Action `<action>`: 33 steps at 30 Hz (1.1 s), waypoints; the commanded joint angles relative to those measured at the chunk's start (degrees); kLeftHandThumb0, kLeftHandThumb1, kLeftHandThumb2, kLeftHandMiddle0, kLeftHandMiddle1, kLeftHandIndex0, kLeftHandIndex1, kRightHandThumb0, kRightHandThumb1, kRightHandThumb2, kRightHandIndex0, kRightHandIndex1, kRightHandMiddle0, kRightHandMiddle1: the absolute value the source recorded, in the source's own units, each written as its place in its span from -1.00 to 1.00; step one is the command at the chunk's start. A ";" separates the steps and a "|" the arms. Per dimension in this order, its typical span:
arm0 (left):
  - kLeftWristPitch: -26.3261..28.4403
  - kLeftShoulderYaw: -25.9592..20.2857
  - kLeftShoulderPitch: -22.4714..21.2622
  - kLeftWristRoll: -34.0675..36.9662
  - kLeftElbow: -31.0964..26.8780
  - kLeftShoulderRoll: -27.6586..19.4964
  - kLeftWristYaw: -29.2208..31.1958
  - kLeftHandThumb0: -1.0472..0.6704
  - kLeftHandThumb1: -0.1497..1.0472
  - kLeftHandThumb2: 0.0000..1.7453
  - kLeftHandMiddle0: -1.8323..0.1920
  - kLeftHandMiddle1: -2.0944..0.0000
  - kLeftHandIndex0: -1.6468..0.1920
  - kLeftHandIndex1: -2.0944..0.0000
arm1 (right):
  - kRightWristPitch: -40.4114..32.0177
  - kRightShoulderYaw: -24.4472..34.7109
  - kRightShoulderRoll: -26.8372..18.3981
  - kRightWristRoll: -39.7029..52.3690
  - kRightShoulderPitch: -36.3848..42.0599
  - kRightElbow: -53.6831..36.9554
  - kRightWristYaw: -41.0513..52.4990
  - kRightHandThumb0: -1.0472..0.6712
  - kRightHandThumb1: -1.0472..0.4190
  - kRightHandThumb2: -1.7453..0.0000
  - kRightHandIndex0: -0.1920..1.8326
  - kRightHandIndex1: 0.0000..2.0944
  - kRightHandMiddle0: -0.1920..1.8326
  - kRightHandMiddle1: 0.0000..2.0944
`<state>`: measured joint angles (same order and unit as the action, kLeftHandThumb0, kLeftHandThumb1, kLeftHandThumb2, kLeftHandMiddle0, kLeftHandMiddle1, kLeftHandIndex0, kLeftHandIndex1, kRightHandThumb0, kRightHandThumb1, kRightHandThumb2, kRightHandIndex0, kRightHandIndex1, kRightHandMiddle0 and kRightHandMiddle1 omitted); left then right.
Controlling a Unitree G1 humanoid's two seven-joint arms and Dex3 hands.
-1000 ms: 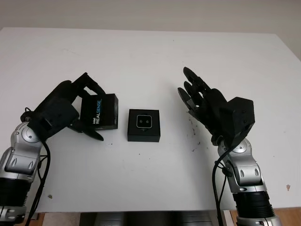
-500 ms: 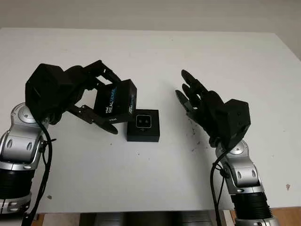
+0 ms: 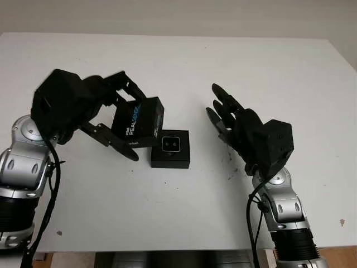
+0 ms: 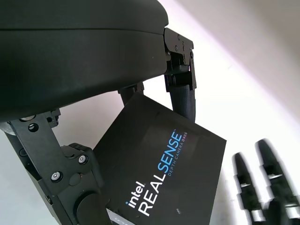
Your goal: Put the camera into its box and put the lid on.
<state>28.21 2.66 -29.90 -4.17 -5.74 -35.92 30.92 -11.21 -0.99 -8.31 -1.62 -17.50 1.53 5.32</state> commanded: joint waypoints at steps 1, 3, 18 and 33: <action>-0.72 1.32 -1.06 -1.16 0.63 0.50 -0.76 -0.12 0.78 -0.94 0.38 -0.81 0.48 -0.63 | 0.82 -0.04 0.30 -0.41 0.27 -0.16 -0.39 -0.58 -1.00 0.61 -0.65 -0.93 -0.62 -0.90; 0.03 2.39 -1.09 -2.16 0.71 1.37 -1.37 -0.12 0.78 -0.94 0.38 -0.81 0.49 -0.64 | 0.64 -0.02 0.36 -0.33 0.29 -0.24 -0.46 -0.58 -1.00 0.61 -0.65 -0.93 -0.62 -0.90; 3.69 3.90 -1.39 -2.93 -0.64 3.93 -1.07 -0.11 0.83 -0.94 0.38 -0.86 0.53 -0.71 | 0.18 -0.23 0.76 -0.63 0.03 -0.09 -1.33 -0.59 -1.00 0.62 -0.64 -0.94 -0.62 -0.89; 2.42 3.49 -1.03 -5.42 -1.15 7.73 -7.17 -0.12 0.85 -0.94 0.43 -0.86 0.57 -0.64 | -0.97 -0.64 1.36 -0.24 0.25 -0.55 -1.11 -0.59 -1.00 0.62 -0.65 -0.94 -0.63 -0.90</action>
<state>30.62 6.44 -30.09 -9.72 -6.07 -28.82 24.22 -12.23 -1.61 -7.18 -1.72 -17.50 1.64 4.29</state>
